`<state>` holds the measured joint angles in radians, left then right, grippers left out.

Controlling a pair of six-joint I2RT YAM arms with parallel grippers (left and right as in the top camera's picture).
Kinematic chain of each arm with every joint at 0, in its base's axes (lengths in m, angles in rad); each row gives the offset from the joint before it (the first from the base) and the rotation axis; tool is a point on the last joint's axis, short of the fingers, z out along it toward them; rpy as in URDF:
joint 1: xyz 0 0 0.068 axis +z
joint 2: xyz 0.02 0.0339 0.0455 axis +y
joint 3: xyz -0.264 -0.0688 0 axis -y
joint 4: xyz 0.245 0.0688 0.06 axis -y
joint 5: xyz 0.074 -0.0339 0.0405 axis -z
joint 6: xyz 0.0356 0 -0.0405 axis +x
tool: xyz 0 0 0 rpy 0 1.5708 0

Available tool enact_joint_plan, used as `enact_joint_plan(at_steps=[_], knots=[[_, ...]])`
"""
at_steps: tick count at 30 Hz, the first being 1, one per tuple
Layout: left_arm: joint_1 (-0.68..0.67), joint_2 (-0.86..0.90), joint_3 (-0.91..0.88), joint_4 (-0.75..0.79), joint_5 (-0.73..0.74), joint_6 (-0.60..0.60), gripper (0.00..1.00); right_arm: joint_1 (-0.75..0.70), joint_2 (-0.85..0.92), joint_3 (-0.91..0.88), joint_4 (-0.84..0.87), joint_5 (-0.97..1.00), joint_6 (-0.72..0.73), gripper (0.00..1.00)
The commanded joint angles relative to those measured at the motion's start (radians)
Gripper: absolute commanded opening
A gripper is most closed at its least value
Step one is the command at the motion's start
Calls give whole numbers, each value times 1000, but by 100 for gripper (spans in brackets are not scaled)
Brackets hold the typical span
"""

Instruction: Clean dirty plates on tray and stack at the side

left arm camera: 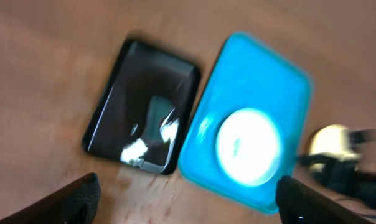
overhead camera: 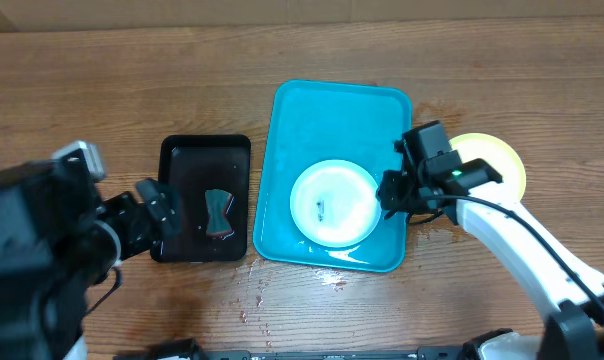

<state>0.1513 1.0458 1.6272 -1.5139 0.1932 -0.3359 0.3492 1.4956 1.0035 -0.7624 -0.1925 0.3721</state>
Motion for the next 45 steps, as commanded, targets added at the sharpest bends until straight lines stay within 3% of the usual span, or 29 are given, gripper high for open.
enact_joint_plan(at_steps=[1,8,13,16,18,20,21,28,33,36,40,42,43,45], knots=[[5,76,-181,16,-79,-13,89,3,-104,90,-58,8,-40,34],[-63,287,-528,267,-78,-8,85,3,-143,92,-130,-19,-39,35],[-206,565,-565,404,-176,-79,81,3,-143,91,-134,-19,-39,35],[-232,690,-565,442,-207,-164,72,3,-143,91,-135,-19,-39,35],[-231,766,-565,470,-204,-206,59,3,-143,91,-140,-19,-39,35],[-229,820,-564,495,-197,-227,27,3,-143,91,-142,-19,-39,35],[-228,840,-563,504,-182,-226,4,3,-143,91,-142,-19,-39,35],[-228,826,-439,393,-107,-215,4,3,-143,91,-146,-19,-39,35],[-229,772,-342,333,-140,-152,55,3,-143,91,-145,-19,-39,35],[-229,775,-344,367,-211,-152,66,3,-143,91,-145,-19,-39,35],[-234,782,-393,480,-273,-150,67,3,-143,91,-145,-19,-39,35],[-237,783,-446,567,-275,-150,52,3,-143,91,-142,-18,-39,35],[-238,785,-484,620,-262,-150,36,3,-143,91,-140,-18,-39,35],[-238,785,-527,666,-251,-147,17,3,-143,91,-141,-19,-39,35]])
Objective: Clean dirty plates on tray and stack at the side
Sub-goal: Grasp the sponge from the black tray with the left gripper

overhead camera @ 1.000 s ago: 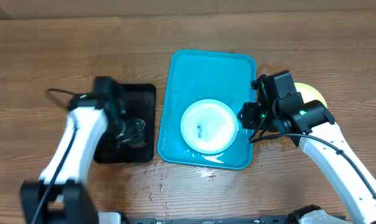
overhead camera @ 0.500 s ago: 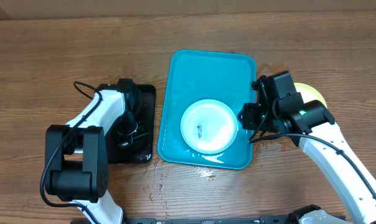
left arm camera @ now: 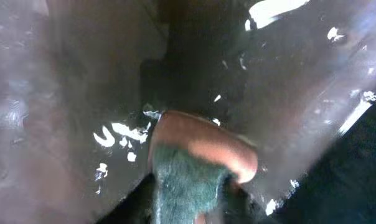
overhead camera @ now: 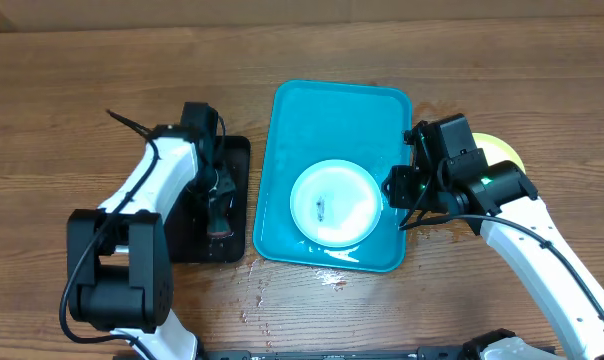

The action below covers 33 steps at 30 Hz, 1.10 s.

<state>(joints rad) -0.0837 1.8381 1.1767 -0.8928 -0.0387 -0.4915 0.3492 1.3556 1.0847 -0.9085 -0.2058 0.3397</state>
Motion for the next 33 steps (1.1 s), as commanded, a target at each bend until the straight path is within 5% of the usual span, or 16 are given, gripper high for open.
enact_joint_plan(at_steps=[1,8,9,11,13,15,21,27,29,30,33], knots=[[-3,-7,-86,46,-21,22,4,3,-3,10,3,-5,-7,35],[60,-16,83,-147,11,98,4,3,-3,10,-19,-5,-7,35],[74,-18,133,-175,53,99,12,3,-3,10,-18,-5,-7,35],[94,-18,220,-229,127,104,44,3,-3,10,-16,-5,-7,37],[103,-18,277,-274,146,103,58,3,-3,10,-17,-5,-7,38],[103,-18,306,-317,138,105,61,3,-3,10,-21,-5,-7,39],[68,-17,207,-365,92,111,60,3,-3,10,-29,68,-6,46],[29,-17,-42,-230,-41,26,52,3,-3,7,-41,73,5,47],[29,-17,-107,-162,-41,11,33,3,-3,1,-40,74,5,47],[29,-17,-124,-138,-38,10,11,3,-3,-3,-40,74,5,47],[29,-18,-108,-130,-37,8,4,3,9,-6,-37,74,5,47]])
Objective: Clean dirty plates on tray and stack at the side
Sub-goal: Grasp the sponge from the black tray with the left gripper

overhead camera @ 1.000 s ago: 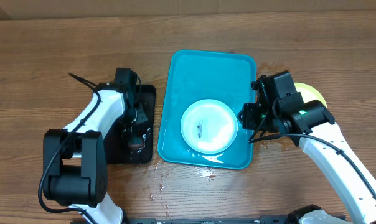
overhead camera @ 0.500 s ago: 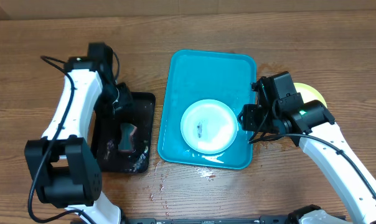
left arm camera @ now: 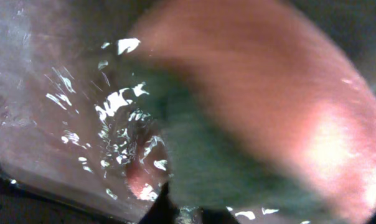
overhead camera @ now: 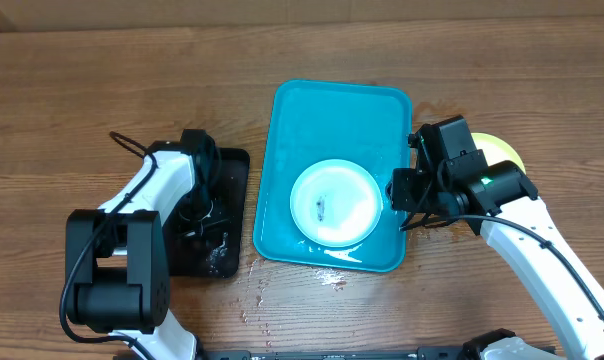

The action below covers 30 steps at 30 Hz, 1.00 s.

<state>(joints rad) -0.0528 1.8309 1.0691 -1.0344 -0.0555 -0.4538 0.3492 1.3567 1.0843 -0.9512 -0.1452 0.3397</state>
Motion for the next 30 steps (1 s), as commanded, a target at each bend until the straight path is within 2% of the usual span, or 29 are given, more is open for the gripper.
enact_joint_plan(at_steps=[1,7,9,11,13,14,19,22,25,29,30], knots=[[-2,-10,17,1,-18,-27,4,3,12,-5,6,13,5,47],[-2,-12,196,-84,63,12,4,3,35,-5,6,13,5,50],[-2,-12,233,-107,96,34,18,3,35,-5,6,13,5,51],[-2,-12,254,-133,97,35,40,3,35,-5,5,13,5,50],[-2,-11,256,-151,75,36,54,3,35,-5,2,13,5,51],[-2,-11,253,-156,26,35,55,3,35,-5,2,13,5,51],[-2,-11,214,-110,-49,35,59,3,35,-5,3,13,5,52],[-2,-11,144,20,-31,35,57,3,35,-5,11,13,5,51],[-2,-11,78,136,50,35,47,3,35,-5,24,13,5,51],[-2,-12,71,181,101,35,42,3,35,-5,25,13,5,52],[-2,-12,80,178,96,41,38,3,35,-5,25,13,4,52]])
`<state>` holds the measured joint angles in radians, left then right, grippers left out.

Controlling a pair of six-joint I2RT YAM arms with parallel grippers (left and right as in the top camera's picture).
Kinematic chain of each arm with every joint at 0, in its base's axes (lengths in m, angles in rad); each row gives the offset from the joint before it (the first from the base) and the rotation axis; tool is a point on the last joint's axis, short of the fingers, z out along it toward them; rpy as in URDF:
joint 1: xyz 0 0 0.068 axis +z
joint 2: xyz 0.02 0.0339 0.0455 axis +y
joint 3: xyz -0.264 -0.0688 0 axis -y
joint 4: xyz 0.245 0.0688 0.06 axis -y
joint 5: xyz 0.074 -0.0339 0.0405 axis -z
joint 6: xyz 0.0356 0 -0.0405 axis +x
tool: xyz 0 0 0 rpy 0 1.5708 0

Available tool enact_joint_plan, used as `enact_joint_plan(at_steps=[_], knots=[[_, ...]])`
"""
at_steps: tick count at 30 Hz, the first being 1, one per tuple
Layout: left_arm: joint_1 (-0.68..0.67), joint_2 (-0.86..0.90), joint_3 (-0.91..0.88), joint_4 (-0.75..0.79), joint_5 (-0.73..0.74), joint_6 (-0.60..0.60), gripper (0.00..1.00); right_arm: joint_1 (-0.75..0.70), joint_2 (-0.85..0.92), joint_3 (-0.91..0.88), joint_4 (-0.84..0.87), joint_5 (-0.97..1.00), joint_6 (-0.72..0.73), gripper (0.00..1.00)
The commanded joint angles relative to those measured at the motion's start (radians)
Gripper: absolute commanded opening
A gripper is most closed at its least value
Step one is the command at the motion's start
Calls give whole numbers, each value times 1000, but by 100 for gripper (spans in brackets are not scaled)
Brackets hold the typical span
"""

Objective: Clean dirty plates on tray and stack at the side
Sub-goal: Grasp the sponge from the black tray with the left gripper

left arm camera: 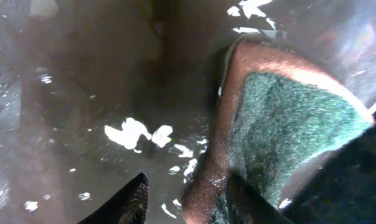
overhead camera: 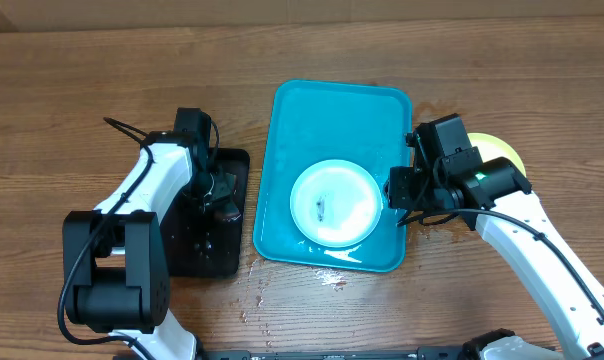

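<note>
A white plate [overhead camera: 334, 203] with a small dark smear lies in the teal tray [overhead camera: 322, 105]. A sponge [left arm camera: 281, 124], green scouring face on an orange body, sits in the wet black tray [overhead camera: 182, 255]. My left gripper [overhead camera: 216, 196] is down in that black tray with its fingers [left arm camera: 136, 198] apart. One finger is in the water; the other is over the sponge's near edge. My right gripper [overhead camera: 396, 190] sits at the teal tray's right rim beside the white plate, its jaws too small to read. A yellow plate [overhead camera: 502, 155] lies right of the tray.
Water drops spot the wood [overhead camera: 327, 278] in front of the teal tray. The right forearm [overhead camera: 527, 250] crosses the table's right side, partly over the yellow plate. A cardboard wall runs along the far edge of the table.
My left gripper has shifted a little toward the far end of the black tray. The sponge filled the wrist view then; now it lies to the right, fingers apart. The right arm has barely moved.
At first my left gripper was high off the table's left, the sponge lying alone in the black tray. Then it was down in the tray at the sponge, later nearer the front with the sponge close up, and now mid-tray. The right gripper stayed by the white plate.
</note>
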<state>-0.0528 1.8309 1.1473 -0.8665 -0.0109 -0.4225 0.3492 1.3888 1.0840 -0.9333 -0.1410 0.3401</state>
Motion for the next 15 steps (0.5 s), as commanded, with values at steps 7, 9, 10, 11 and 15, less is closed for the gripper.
enact_joint_plan(at_steps=[7,9,10,11,15], knots=[[-5,-14,185,-201,-2,20,32,3,3,-5,7,10,4,52],[-9,-14,234,-248,-8,27,36,3,3,-5,10,10,4,52],[-11,-14,245,-254,-7,27,38,3,3,-5,12,10,4,52],[-14,-14,246,-251,-7,27,42,3,3,-5,15,10,4,52],[-47,-11,185,-167,-8,27,50,3,3,-5,29,10,4,52]])
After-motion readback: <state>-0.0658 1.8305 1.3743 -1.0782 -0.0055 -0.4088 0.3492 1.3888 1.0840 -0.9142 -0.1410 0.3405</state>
